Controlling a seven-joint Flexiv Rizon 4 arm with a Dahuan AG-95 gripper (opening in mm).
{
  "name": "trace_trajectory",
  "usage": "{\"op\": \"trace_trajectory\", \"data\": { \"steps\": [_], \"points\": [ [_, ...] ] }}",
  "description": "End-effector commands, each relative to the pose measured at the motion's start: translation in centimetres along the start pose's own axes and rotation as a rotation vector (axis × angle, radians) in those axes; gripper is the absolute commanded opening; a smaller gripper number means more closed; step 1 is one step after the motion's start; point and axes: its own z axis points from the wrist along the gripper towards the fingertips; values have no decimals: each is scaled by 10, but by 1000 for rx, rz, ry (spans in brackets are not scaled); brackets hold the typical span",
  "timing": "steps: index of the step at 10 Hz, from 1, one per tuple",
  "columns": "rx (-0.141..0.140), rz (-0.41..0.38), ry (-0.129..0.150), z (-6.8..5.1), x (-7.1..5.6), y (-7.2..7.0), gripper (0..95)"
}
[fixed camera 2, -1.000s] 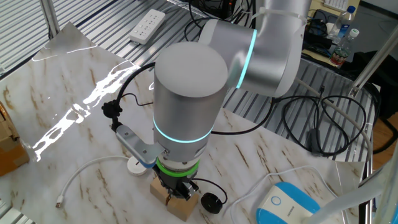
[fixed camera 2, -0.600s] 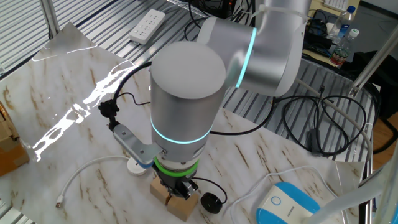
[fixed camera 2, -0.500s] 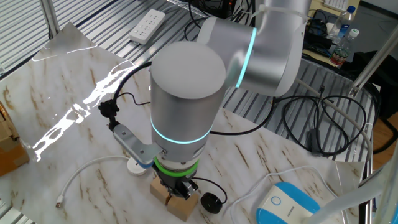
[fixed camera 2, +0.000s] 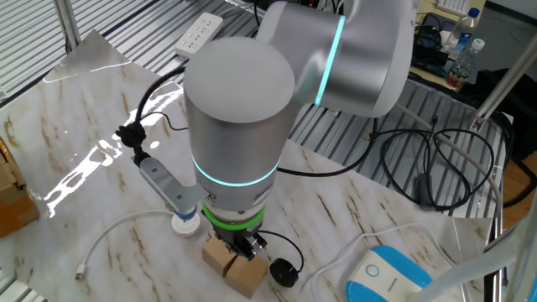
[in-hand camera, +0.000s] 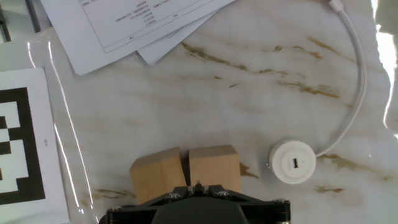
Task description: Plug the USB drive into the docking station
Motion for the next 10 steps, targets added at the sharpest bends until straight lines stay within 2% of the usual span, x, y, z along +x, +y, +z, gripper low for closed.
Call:
{"op": "trace_trajectory", "data": {
  "steps": [1,3,5,6,8,10],
  "points": [
    [-2,-17,-1,-5,-4,-15,0],
    [10,-31,-4,-7,-8,-32,0],
    [8,-42,-3,-9,-7,-47,0],
    [6,-60,-4,-7,-5,-54,0],
    [4,-105,-8,5,-2,-73,0],
    [8,-156,-10,12,3,-82,0]
  ]
}}
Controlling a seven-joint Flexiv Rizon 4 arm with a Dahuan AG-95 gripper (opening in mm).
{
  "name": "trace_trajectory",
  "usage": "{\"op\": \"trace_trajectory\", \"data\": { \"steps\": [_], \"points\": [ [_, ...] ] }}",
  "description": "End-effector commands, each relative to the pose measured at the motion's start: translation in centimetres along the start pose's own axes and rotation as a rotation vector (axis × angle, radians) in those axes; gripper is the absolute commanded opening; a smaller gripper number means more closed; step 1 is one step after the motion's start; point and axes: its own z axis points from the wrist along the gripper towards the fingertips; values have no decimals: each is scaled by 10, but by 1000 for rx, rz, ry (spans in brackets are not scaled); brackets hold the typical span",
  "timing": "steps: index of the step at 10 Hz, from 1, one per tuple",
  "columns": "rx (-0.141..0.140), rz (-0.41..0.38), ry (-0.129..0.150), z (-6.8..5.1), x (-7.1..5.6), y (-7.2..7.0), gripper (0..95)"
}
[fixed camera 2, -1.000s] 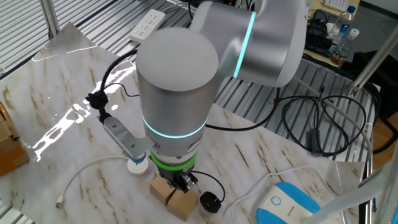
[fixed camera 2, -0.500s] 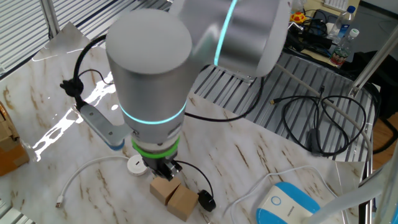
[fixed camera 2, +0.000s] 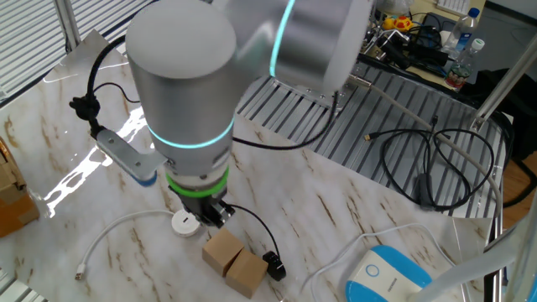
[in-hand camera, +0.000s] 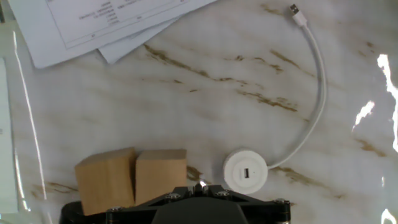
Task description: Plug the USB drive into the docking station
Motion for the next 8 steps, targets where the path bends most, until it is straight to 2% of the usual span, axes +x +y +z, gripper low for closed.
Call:
{"op": "trace_trajectory", "data": {
  "steps": [1,4,5,8],
  "points": [
    [5,-48,2,10,7,-10,0],
    [2,-84,-1,19,9,-26,0],
    [-4,-101,6,23,9,-36,0],
    [-6,-117,8,29,8,-42,0]
  ]
}}
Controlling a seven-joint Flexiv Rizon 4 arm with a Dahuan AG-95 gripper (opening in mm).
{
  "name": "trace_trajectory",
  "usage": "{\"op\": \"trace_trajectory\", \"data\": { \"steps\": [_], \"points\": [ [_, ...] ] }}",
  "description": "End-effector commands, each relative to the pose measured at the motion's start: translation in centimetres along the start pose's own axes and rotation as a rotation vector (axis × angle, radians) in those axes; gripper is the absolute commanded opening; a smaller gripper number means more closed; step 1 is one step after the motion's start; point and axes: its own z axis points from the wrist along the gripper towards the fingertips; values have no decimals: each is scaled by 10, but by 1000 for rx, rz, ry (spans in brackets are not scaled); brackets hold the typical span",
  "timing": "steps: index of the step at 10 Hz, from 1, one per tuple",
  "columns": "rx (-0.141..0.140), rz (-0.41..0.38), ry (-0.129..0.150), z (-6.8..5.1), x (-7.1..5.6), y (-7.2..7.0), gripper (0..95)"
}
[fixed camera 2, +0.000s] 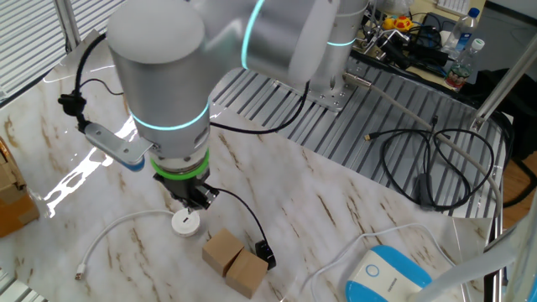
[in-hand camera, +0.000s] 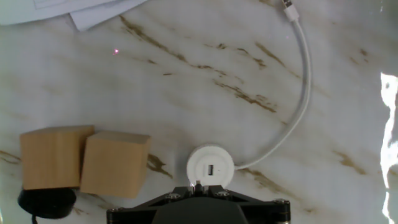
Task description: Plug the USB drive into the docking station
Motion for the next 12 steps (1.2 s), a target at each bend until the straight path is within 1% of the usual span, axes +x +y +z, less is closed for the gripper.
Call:
{"op": "trace_trajectory", "data": {
  "steps": [1,6,10,12],
  "points": [
    [-2,-5,-2,4,0,-1,0],
    [-2,-15,-16,17,-2,-3,0],
    [-4,-4,-15,22,-2,-5,0],
    [-8,-9,-17,27,-3,-8,0]
  ]
}}
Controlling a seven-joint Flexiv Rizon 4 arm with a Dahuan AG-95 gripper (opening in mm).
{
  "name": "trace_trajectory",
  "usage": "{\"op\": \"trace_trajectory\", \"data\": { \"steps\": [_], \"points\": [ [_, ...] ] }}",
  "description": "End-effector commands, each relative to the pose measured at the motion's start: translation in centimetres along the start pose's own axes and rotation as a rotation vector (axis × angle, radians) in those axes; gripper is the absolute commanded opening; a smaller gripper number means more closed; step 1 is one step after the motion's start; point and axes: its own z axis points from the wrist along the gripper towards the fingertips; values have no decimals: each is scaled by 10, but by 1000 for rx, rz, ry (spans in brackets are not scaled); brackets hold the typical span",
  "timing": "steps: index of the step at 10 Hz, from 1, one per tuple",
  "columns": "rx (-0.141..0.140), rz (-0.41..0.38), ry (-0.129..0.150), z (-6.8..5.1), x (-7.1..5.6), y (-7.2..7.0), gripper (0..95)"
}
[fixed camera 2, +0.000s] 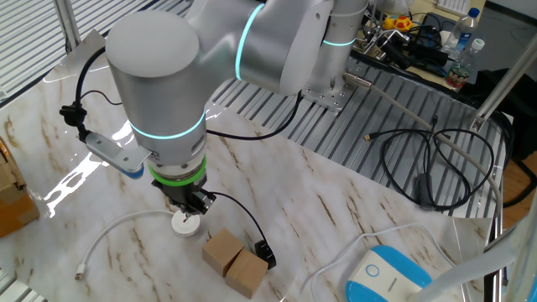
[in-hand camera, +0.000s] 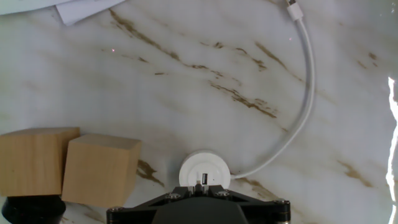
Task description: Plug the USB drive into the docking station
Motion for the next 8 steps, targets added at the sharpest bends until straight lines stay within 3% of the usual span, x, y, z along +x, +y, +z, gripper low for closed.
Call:
{"op": "trace_trajectory", "data": {
  "steps": [1,8],
  "points": [
    [1,0,0,0,0,-1,0],
    [-8,4,0,7,0,-3,0]
  ]
}}
